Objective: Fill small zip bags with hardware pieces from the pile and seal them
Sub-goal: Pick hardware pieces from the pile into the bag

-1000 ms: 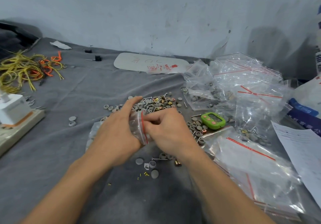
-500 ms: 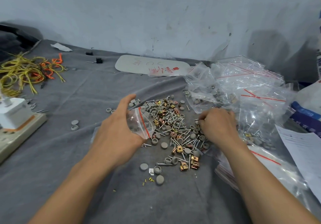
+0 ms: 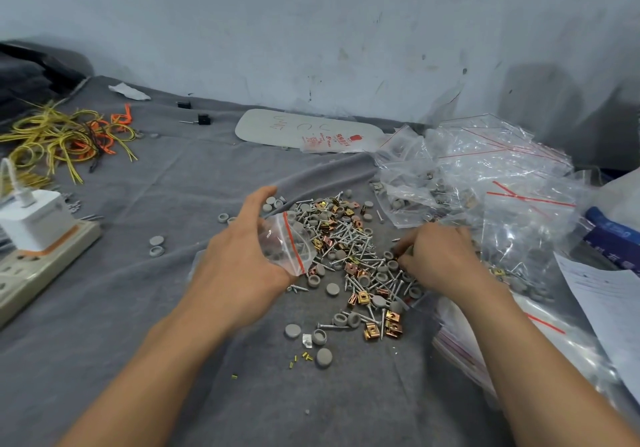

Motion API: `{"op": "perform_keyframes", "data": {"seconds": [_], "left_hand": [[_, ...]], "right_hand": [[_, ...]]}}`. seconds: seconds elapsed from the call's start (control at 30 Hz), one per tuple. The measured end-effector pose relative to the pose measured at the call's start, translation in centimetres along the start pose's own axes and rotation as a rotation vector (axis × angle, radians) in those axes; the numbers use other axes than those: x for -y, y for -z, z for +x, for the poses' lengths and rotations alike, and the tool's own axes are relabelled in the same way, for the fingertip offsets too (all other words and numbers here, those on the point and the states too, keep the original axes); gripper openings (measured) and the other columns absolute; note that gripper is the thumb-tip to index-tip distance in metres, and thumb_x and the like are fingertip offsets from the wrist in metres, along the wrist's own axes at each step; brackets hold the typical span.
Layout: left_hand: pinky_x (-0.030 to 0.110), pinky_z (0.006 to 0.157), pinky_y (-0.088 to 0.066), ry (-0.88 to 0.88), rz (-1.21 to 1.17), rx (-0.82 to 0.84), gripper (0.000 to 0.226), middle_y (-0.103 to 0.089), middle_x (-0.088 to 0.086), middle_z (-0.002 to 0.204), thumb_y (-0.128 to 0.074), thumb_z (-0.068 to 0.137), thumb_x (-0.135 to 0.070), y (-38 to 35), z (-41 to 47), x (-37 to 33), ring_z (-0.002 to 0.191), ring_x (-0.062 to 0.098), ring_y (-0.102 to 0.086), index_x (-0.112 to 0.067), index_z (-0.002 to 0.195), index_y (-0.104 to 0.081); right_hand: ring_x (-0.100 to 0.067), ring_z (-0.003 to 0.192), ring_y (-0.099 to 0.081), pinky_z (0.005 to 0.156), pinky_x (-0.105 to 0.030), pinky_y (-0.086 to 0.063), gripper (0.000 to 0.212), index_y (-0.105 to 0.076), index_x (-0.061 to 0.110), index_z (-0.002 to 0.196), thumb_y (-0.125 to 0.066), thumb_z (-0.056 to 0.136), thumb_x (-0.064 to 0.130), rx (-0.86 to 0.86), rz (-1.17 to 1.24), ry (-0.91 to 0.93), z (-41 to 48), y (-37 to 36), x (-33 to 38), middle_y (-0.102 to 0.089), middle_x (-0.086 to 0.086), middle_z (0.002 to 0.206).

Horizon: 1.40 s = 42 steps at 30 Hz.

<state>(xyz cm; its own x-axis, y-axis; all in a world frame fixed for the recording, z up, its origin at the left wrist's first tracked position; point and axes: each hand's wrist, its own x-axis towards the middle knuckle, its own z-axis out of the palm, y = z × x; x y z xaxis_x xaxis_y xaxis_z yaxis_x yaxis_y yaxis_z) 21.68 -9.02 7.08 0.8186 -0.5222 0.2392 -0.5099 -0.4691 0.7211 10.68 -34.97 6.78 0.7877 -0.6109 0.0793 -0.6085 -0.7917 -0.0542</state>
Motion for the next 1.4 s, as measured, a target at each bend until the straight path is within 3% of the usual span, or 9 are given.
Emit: {"op": "perform_keyframes", "data": {"seconds": [0.37, 0.5, 0.6, 0.7, 0.8, 1.07, 1.23, 1.3, 1.4], "left_hand": [[0.038, 0.088, -0.050, 0.012, 0.015, 0.015, 0.102, -0.051, -0.020, 0.115, -0.084, 0.069, -0.031, 0.1, -0.1, -0.2, 0.099, 0.014, -0.056, -0.064, 0.141, -0.020], [0.037, 0.086, -0.048, 0.018, 0.012, 0.021, 0.103, -0.052, -0.019, 0.115, -0.083, 0.068, -0.029, 0.3, -0.1, -0.2, 0.099, 0.012, -0.053, -0.063, 0.142, -0.020], [0.039, 0.088, -0.051, 0.011, 0.003, 0.026, 0.099, -0.062, -0.018, 0.118, -0.080, 0.067, -0.039, 0.2, -0.2, -0.4, 0.102, 0.016, -0.060, -0.062, 0.142, -0.020], [0.039, 0.088, -0.053, -0.001, 0.020, 0.022, 0.099, -0.066, -0.015, 0.114, -0.076, 0.064, -0.045, -0.1, -0.4, -0.7, 0.104, 0.016, -0.064, -0.060, 0.144, -0.020], [0.032, 0.077, -0.046, -0.029, 0.072, 0.001, 0.100, -0.064, -0.014, 0.105, -0.081, 0.070, -0.037, -0.6, -0.6, -0.7, 0.101, 0.017, -0.062, -0.058, 0.145, -0.019], [0.030, 0.077, -0.044, -0.063, 0.038, 0.007, 0.100, -0.066, -0.014, 0.107, -0.081, 0.069, -0.041, -0.5, -0.5, -0.5, 0.099, 0.014, -0.061, -0.059, 0.145, -0.019], [0.037, 0.086, -0.053, -0.072, -0.017, 0.060, 0.100, -0.068, -0.014, 0.111, -0.078, 0.065, -0.037, -0.1, -0.2, -0.6, 0.102, 0.013, -0.065, -0.058, 0.145, -0.022], [0.034, 0.080, -0.052, -0.062, -0.026, 0.044, 0.097, -0.069, -0.014, 0.106, -0.078, 0.068, -0.038, -0.1, -0.1, -0.6, 0.094, 0.010, -0.066, -0.058, 0.144, -0.023], [0.030, 0.070, -0.048, -0.041, -0.047, 0.018, 0.095, -0.067, -0.017, 0.103, -0.080, 0.070, -0.035, 0.0, -0.2, -0.4, 0.081, 0.005, -0.063, -0.059, 0.144, -0.024]], "right_hand": [[-0.019, 0.094, -0.065, 0.106, -0.040, -0.034, 0.009, -0.071, 0.031, 0.084, -0.068, 0.086, 0.022, -0.044, 0.058, -0.002, -0.5, -0.2, 1.1, -0.070, 0.009, 0.085], [-0.022, 0.080, -0.068, 0.080, -0.037, -0.054, 0.026, -0.062, 0.027, 0.075, -0.069, 0.088, 0.007, -0.139, 0.503, -0.032, -2.0, 0.5, 1.3, -0.073, 0.006, 0.077], [-0.019, 0.070, -0.071, 0.064, -0.033, -0.055, 0.021, -0.067, 0.023, 0.079, -0.076, 0.087, 0.006, -0.192, 0.843, -0.007, -3.9, 1.4, 2.8, -0.076, 0.005, 0.071], [-0.005, 0.071, -0.074, 0.064, -0.018, -0.055, 0.024, -0.076, 0.026, 0.078, -0.082, 0.082, 0.003, -0.180, 1.030, 0.072, -5.6, 2.1, 4.6, -0.078, 0.010, 0.075], [-0.012, 0.074, -0.077, 0.072, -0.030, -0.062, 0.029, -0.081, 0.027, 0.078, -0.083, 0.078, -0.002, -0.158, 1.156, 0.109, -6.5, 2.8, 6.1, -0.078, 0.006, 0.075], [-0.012, 0.070, -0.075, 0.066, -0.025, -0.057, 0.028, -0.082, 0.024, 0.076, -0.087, 0.069, -0.002, -0.105, 1.195, 0.219, -6.3, 2.7, 9.3, -0.078, 0.004, 0.074], [-0.003, 0.082, -0.074, 0.073, -0.020, -0.056, 0.030, -0.084, 0.022, 0.099, -0.074, 0.082, -0.001, -0.023, 1.118, 0.436, -6.4, 2.8, 11.1, -0.080, 0.010, 0.087], [-0.007, 0.091, -0.076, 0.085, -0.027, -0.059, 0.032, -0.084, 0.021, 0.100, -0.072, 0.084, -0.004, -0.034, 1.152, 0.367, -6.1, 2.9, 10.7, -0.080, 0.009, 0.092], [0.000, 0.081, -0.074, 0.073, -0.018, -0.056, 0.027, -0.083, 0.030, 0.084, -0.077, 0.085, 0.004, -0.174, 1.118, 0.147, -5.4, 3.2, 7.6, -0.079, 0.014, 0.082]]}}
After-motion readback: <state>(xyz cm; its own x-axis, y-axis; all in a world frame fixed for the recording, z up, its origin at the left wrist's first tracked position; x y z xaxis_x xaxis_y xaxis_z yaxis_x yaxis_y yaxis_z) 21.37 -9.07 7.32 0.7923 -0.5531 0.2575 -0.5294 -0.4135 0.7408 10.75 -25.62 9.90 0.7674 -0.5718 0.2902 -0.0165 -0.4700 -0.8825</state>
